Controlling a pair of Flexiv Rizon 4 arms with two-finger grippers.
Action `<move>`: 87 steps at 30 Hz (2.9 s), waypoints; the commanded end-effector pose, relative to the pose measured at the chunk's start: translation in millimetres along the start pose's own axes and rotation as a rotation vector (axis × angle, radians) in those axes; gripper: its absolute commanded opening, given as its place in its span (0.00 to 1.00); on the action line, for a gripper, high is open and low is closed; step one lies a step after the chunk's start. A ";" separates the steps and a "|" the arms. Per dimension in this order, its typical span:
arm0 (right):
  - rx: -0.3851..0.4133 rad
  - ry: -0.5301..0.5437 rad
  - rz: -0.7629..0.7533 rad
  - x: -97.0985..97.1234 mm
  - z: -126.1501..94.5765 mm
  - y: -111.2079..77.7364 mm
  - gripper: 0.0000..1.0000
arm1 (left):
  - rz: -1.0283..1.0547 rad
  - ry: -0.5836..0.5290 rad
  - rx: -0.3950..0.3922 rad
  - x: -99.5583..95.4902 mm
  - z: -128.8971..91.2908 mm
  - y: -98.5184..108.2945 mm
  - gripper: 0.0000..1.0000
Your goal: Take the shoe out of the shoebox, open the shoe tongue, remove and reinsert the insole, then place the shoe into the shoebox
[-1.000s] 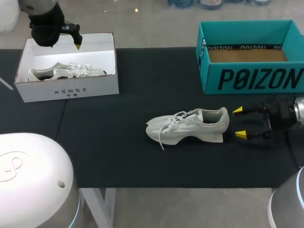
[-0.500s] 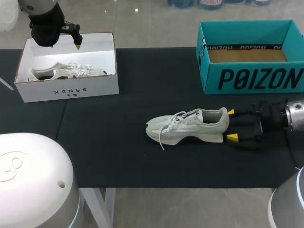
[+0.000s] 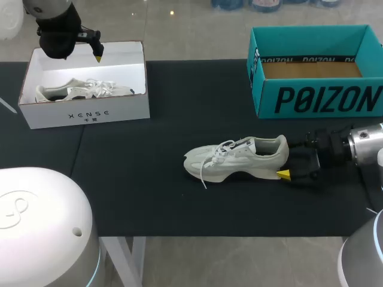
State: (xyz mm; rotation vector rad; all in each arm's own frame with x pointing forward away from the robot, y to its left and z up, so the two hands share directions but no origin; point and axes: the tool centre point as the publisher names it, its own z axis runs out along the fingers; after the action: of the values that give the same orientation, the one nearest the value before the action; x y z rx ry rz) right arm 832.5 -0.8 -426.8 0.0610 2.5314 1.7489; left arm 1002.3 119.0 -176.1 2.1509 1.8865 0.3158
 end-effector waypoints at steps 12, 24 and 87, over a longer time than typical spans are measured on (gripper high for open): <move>-0.012 0.015 0.018 -3.1 14.4 -9.1 0.00 | 0.001 0.001 -0.001 0.4 -0.6 -0.9 1.00; -0.031 0.011 0.030 1.7 18.1 -12.5 0.00 | 0.001 0.001 -0.001 0.4 -0.6 -0.9 1.00; -0.031 0.011 0.030 1.7 18.1 -12.5 0.00 | -1.045 0.117 0.110 -225.2 10.0 -124.9 1.00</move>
State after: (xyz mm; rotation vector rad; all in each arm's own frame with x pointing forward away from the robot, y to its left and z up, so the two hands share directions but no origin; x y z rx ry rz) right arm 832.8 7.8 -436.8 0.0878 2.5223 1.8047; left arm 873.7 -72.0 -212.1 1.4853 2.6183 0.2293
